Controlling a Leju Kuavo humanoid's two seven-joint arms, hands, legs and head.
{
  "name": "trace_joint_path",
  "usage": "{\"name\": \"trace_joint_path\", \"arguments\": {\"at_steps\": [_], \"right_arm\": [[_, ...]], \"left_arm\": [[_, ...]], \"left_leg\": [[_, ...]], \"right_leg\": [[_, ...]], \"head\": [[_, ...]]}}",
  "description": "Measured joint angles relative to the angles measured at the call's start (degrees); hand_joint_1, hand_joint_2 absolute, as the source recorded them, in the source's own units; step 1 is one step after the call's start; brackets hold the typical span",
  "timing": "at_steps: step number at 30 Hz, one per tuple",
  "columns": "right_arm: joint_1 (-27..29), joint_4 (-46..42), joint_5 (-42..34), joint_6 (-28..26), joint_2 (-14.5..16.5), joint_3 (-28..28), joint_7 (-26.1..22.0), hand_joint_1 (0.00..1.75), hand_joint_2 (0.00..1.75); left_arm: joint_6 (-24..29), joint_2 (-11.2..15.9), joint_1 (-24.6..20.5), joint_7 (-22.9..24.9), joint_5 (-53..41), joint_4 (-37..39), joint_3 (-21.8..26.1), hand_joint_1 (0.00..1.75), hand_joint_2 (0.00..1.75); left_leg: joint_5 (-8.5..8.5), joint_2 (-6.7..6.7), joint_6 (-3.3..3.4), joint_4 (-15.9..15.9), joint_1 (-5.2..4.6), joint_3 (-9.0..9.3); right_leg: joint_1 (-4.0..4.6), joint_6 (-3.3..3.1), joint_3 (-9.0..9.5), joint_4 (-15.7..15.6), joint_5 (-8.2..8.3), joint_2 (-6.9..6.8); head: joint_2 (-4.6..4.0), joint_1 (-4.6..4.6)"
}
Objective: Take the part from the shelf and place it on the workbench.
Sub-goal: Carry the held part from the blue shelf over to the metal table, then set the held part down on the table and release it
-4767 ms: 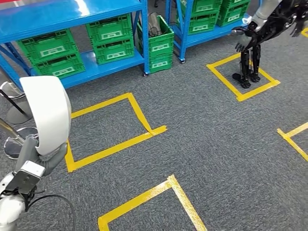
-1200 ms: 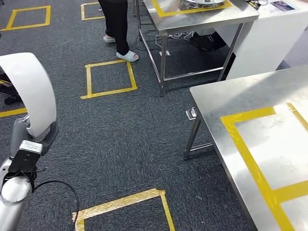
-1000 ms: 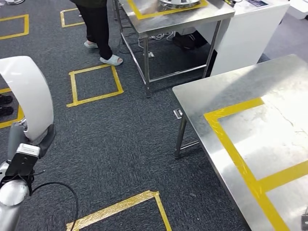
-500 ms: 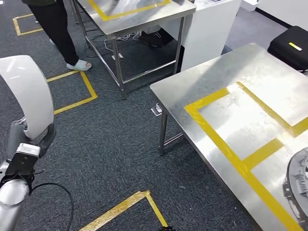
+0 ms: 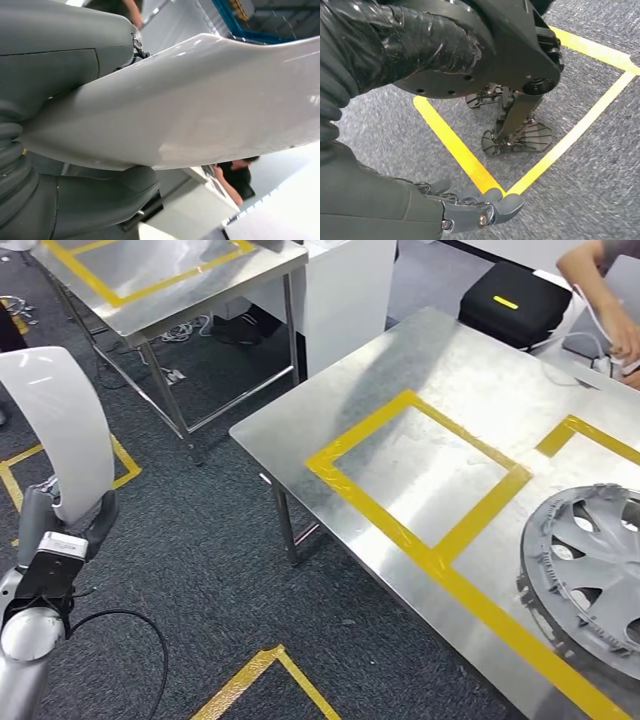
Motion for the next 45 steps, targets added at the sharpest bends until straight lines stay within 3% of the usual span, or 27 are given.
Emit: {"name": "trace_joint_path", "arguments": {"at_steps": [1, 2, 4, 6, 8, 9, 10, 13, 15, 16, 18, 19, 21, 22, 24, 26, 28, 30, 31, 33, 35, 37, 39, 40, 42, 43, 45], "right_arm": [[0.02, 0.00, 0.03, 0.02, 0.00, 0.04, 0.08, 0.00, 1.75], [0.05, 0.00, 0.04, 0.04, 0.00, 0.09, 0.10, 0.00, 1.75], [0.00, -0.01, 0.04, 0.10, -0.01, 0.14, -0.06, 0.00, 1.75], [-0.21, -0.02, 0.04, 0.13, -0.02, 0.16, -0.35, 0.00, 1.75], [-0.21, -0.02, 0.04, 0.10, -0.04, 0.17, -0.56, 0.00, 1.75], [-0.12, -0.02, 0.03, 0.06, -0.09, 0.17, -0.63, 0.00, 1.75], [-0.05, -0.02, 0.04, 0.01, -0.14, 0.18, -0.67, 0.00, 1.75], [-0.33, -0.02, 0.16, -0.28, -0.23, 0.23, -0.71, 0.00, 1.75], [-0.49, -0.02, 0.20, -0.52, -0.24, 0.26, -0.71, 0.00, 1.75], [-0.50, -0.02, 0.20, -0.58, -0.24, 0.27, -0.71, 0.00, 1.75], [-0.45, -0.02, 0.16, -0.61, -0.24, 0.31, -0.71, 0.00, 1.75], [-0.47, -0.02, 0.12, -0.60, -0.24, 0.36, -0.71, 0.00, 1.75], [-0.60, -0.02, 0.05, -0.55, -0.24, 0.52, -0.71, 0.00, 1.75], [-0.68, -0.02, 0.03, -0.49, -0.24, 0.62, -0.71, 0.00, 1.75], [-0.69, -0.03, 0.04, -0.34, -0.24, 0.82, -0.68, 0.00, 1.75], [-0.67, -0.04, 0.07, -0.19, -0.25, 1.05, -0.61, 0.00, 1.75], [-0.77, -0.04, 0.07, -0.11, -0.27, 1.19, -0.55, 0.00, 1.75], [-0.84, -0.04, 0.06, -0.05, -0.28, 1.23, -0.53, 0.00, 1.75], [-0.81, -0.04, 0.07, -0.02, -0.28, 1.27, -0.52, 0.00, 1.75], [-0.73, -0.04, 0.07, 0.05, -0.28, 1.33, -0.46, 0.00, 1.75], [-0.78, -0.04, 0.05, 0.08, -0.28, 1.36, -0.43, 0.00, 1.75], [-0.81, -0.04, 0.03, 0.08, -0.28, 1.37, -0.38, 0.00, 1.75], [-0.56, -0.04, 0.03, 0.12, -0.34, 1.39, -0.24, 0.00, 1.75], [-0.38, -0.04, 0.03, 0.14, -0.38, 1.42, -0.16, 0.00, 1.75], [-0.35, -0.04, 0.03, 0.16, -0.45, 1.51, 0.01, 0.00, 1.75], [-0.45, -0.04, 0.04, 0.16, -0.42, 1.54, 0.06, 0.00, 1.75], [-0.69, -0.05, 0.05, 0.16, -0.42, 1.57, 0.14, 0.00, 1.75]], "left_arm": [[0.01, -0.02, -0.08, 0.00, -0.15, 0.15, -0.10, 1.75, 1.75], [0.02, -0.03, -0.25, 0.00, -0.28, 0.25, -0.21, 1.75, 1.75], [0.03, -0.01, -0.87, 0.01, -0.40, 0.34, -0.47, 1.75, 1.75], [0.07, 0.08, -1.48, 0.07, -0.47, 0.44, -0.72, 1.75, 1.75], [0.10, 0.17, -1.95, 0.16, -0.50, 0.54, -0.92, 1.75, 1.75], [0.10, 0.20, -2.21, 0.20, -0.50, 0.56, -1.00, 1.75, 1.75], [0.09, 0.21, -2.43, 0.18, -0.50, 0.57, -1.07, 1.75, 1.75], [0.01, 0.34, -2.69, 0.11, -0.49, 0.70, -1.16, 1.75, 1.75], [-0.13, 0.37, -2.81, 0.11, -0.48, 0.99, -1.28, 1.75, 1.75], [-0.21, 0.35, -2.94, 0.11, -0.46, 1.15, -1.39, 1.75, 1.75], [-0.39, 0.32, -3.43, 0.11, -0.34, 1.43, -1.72, 1.75, 1.75], [-0.51, 0.32, -3.79, 0.11, -0.18, 1.57, -1.89, 1.75, 1.75], [-0.90, 0.36, -4.69, 0.12, 0.31, 1.90, -2.22, 1.75, 1.75], [-1.15, 0.36, -5.09, 0.13, 0.57, 2.13, -2.38, 1.75, 1.75], [-1.54, 0.30, -5.87, 0.14, 0.91, 2.70, -2.65, 1.75, 1.75], [-1.79, 0.25, -6.68, 0.16, 1.14, 3.33, -2.90, 1.75, 1.75], [-1.90, 0.34, -7.15, 0.20, 1.34, 4.03, -3.08, 1.75, 1.75], [-1.95, 0.43, -7.21, 0.24, 1.45, 4.76, -3.27, 1.75, 1.75], [-2.05, 0.43, -7.27, 0.32, 1.45, 5.10, -3.40, 1.75, 1.75], [-2.46, 0.42, -7.81, 0.70, 1.47, 5.90, -3.71, 1.75, 1.75], [-2.91, 0.43, -8.84, 1.08, 1.52, 7.05, -3.97, 1.75, 1.75], [-3.15, 0.40, -9.67, 1.20, 1.57, 8.11, -4.16, 1.75, 1.75], [-3.39, 0.17, -10.43, 1.34, 1.63, 9.12, -4.37, 1.75, 1.75], [-3.56, 0.00, -10.93, 1.47, 1.73, 9.70, -4.52, 1.75, 1.75], [-3.94, -0.25, -11.83, 1.72, 1.94, 10.86, -4.87, 1.75, 1.75], [-4.07, -0.27, -12.11, 1.78, 2.04, 11.45, -5.03, 1.75, 1.75], [-4.17, -0.34, -12.34, 1.79, 2.12, 12.64, -5.30, 1.75, 1.75]], "left_leg": [[1.10, -0.12, 0.04, -0.15, 0.00, -0.39], [3.23, -0.37, 0.12, -2.48, 0.01, 0.26], [7.64, -2.74, 0.33, -9.95, 0.23, 3.02], [8.89, -5.03, 0.57, -14.40, 0.34, 4.77], [8.61, -4.59, 1.10, -15.11, 0.17, 5.06], [8.76, -3.82, 1.47, -15.40, 0.16, 5.18], [8.89, -3.04, 1.86, -15.73, 0.18, 5.39], [8.98, -0.51, 2.69, -16.31, -0.04, 5.79], [8.78, 1.31, 2.84, -16.27, -0.21, 5.83], [8.65, 2.14, 2.81, -16.26, -0.24, 5.90], [8.29, 3.61, 2.61, -16.23, -0.25, 6.27], [8.06, 4.25, 2.40, -16.23, -0.33, 6.52], [7.63, 5.42, 1.82, -16.13, -0.62, 6.88], [7.48, 5.99, 1.53, -16.14, -0.74, 7.01], [7.09, 6.88, 0.95, -16.16, -0.63, 7.40], [5.64, 4.91, 0.45, -14.29, -0.33, 7.05], [2.47, 1.46, 0.26, -7.71, -0.16, 4.08], [0.25, 0.15, 0.24, -0.61, -0.16, 0.13], [0.69, -0.01, 0.30, 0.53, -0.16, -0.88], [4.72, -0.61, 0.53, -3.70, -0.12, 0.18], [8.50, -3.11, 0.76, -11.14, 0.17, 3.04], [9.24, -4.73, 0.90, -14.65, 0.27, 4.39], [9.22, -3.70, 1.30, -15.11, 0.18, 4.45], [9.31, -3.02, 1.66, -15.35, 0.23, 4.56], [9.46, -1.45, 2.42, -15.82, 0.30, 4.82], [9.41, -0.67, 2.66, -15.87, 0.13, 4.89], [9.24, 1.09, 2.87, -15.86, -0.12, 4.93]], "right_leg": [[0.01, 0.01, 0.07, 0.07, -0.04, 0.90], [-0.01, 0.08, 0.17, 0.18, -0.10, 1.80], [-0.06, 0.45, 0.17, 0.58, -0.33, 3.47], [-0.28, 1.06, -0.36, 0.95, -0.38, 4.95], [-0.61, 1.88, -1.09, 0.81, -0.10, 6.36], [-0.63, 2.24, -1.38, 0.87, -0.10, 6.01], [-0.55, 2.54, -1.85, 1.48, -0.51, 4.65], [-0.50, 3.22, -5.97, 9.46, -4.70, -1.17], [-0.72, 3.57, -9.19, 15.40, -6.65, -2.11], [-0.79, 3.65, -9.47, 15.78, -6.17, -2.23], [-0.84, 3.63, -6.68, 10.40, -2.74, -3.15], [-0.60, 3.46, -4.55, 6.46, -1.32, -4.50], [-0.11, 2.63, -1.66, 1.30, 0.08, -6.21], [0.17, 2.17, -1.32, 0.71, -0.11, -6.30], [0.11, 1.38, -1.17, 0.50, 0.00, -4.82], [-0.20, 0.74, -0.68, 0.14, 0.05, -3.50], [-0.38, 0.31, -0.28, -0.01, -0.02, -2.14], [-0.32, 0.12, -0.11, 0.03, -0.12, -0.47], [-0.29, 0.11, -0.03, 0.06, -0.15, 0.42], [-0.31, 0.22, 0.22, 0.17, -0.23, 2.18], [-0.34, 0.56, 0.15, 0.48, -0.38, 3.80], [-0.50, 1.21, -0.47, 0.66, -0.30, 5.23], [-0.75, 1.99, -1.10, 0.57, -0.07, 6.32], [-0.69, 2.29, -1.43, 0.86, -0.24, 5.62], [-0.49, 2.77, -3.41, 4.21, -2.04, 2.05], [-0.43, 2.95, -5.07, 7.44, -3.54, -0.09], [-0.59, 3.26, -8.79, 14.36, -6.11, -1.87]], "head": [[0.00, 0.01], [0.00, 0.00], [0.00, 0.02], [0.00, 0.07], [0.00, 0.07], [0.00, 0.08], [0.00, 0.27], [0.00, 0.81], [0.00, 0.81], [0.00, 0.82], [0.00, 0.83], [0.00, 0.84], [0.00, 0.79], [0.00, 0.75], [0.00, 0.75], [0.00, 0.54], [0.00, 0.17], [0.00, 0.04], [0.00, 0.05], [0.00, 0.05], [0.00, 0.09], [0.00, 0.11], [0.00, 0.10], [0.00, 0.16], [0.00, 0.55], [0.00, 0.75], [0.00, 0.85]]}}
